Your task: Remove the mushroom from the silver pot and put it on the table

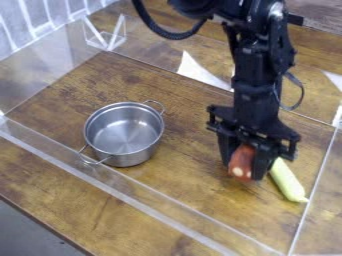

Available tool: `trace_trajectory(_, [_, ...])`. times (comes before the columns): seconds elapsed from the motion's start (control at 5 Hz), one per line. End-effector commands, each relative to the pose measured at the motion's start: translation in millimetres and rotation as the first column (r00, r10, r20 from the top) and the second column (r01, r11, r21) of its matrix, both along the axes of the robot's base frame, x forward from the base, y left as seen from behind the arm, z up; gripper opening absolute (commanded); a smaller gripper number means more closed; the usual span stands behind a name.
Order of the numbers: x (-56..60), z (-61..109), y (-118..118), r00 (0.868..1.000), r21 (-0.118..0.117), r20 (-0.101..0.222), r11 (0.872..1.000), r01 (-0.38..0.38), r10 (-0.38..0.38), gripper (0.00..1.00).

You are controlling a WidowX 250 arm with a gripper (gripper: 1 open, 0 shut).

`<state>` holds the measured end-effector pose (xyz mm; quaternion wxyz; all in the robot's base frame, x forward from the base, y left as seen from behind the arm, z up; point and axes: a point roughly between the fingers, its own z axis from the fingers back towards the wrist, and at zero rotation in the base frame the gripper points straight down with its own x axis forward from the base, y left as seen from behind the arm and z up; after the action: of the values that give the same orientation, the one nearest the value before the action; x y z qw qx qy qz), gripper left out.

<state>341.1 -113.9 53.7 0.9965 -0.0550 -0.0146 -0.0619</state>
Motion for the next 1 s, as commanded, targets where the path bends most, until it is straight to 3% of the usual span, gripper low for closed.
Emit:
trace_trajectory(0.0, [15.4, 6.6, 25, 0.996, -0.007, 0.048, 0.997, -0.076, 0.077, 0.00])
trace_trajectory(0.4, [24.8, -8.7, 54, 0.985, -0.007, 0.036, 0.986, -0.168, 0.168, 0.00])
trace_trajectory(0.8, [23.4, -13.0, 50, 0.976, -0.004, 0.028, 0.976, -0.217, 0.217, 0.00])
